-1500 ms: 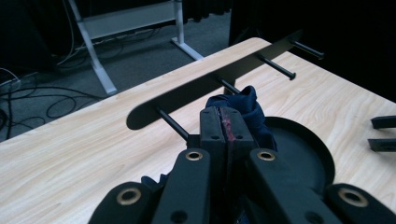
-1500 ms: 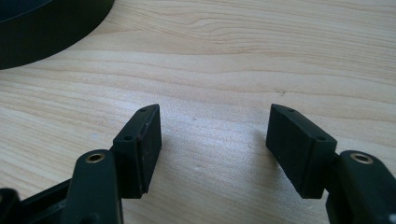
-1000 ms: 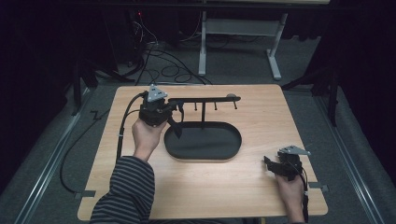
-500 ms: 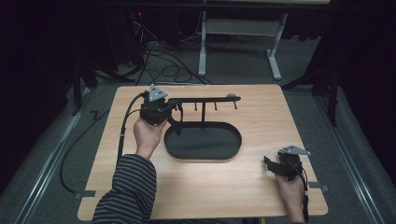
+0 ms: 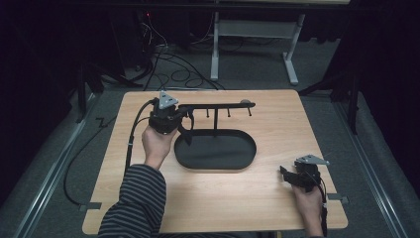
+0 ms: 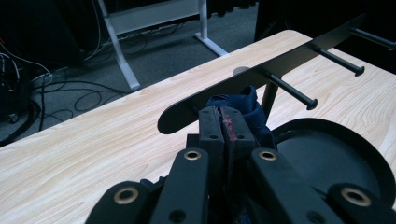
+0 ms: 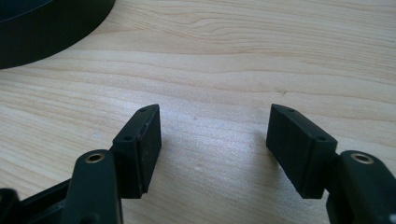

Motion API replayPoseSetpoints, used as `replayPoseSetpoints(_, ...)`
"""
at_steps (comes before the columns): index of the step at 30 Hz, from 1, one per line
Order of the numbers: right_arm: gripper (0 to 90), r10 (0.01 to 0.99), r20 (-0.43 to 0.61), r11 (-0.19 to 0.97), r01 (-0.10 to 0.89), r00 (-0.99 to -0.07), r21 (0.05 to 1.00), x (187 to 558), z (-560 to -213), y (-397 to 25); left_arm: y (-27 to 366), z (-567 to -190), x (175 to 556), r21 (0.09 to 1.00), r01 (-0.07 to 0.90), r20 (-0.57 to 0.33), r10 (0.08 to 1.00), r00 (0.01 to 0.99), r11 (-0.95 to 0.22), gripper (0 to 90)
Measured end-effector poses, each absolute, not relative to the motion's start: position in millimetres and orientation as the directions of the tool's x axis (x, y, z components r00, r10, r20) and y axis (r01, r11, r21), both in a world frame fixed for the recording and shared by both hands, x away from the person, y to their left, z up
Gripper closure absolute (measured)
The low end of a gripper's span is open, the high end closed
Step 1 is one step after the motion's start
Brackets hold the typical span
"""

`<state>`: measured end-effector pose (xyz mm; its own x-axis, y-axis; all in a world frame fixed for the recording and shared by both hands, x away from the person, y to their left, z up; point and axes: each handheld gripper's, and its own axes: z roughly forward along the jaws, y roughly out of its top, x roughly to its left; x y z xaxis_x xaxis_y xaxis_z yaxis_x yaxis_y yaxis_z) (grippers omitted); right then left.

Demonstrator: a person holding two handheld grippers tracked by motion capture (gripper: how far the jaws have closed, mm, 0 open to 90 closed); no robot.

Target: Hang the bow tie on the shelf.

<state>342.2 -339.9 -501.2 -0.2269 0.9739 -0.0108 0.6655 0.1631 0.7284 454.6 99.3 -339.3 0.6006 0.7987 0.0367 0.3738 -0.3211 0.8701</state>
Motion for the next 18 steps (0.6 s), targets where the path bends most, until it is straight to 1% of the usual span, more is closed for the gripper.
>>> replayPoseSetpoints(10,37.1,0.973,-0.011,0.165,0.667,-0.229,0.727,342.2,-501.1,-339.9,102.7,-339.7,455.0,0.872,0.383,0.015,0.798,0.602,-0.305,84.8)
replayPoseSetpoints(14,37.1,0.974,-0.010,0.164,0.667,-0.228,0.727,342.1,-501.1,-339.8,103.9,-338.8,454.5,0.876,0.382,0.009,0.800,0.600,-0.296,81.0)
replayPoseSetpoints(18,37.1,0.974,-0.010,0.163,0.667,-0.227,0.727,342.2,-501.1,-339.7,104.4,-338.9,454.1,0.876,0.382,0.006,0.801,0.599,-0.293,79.7)
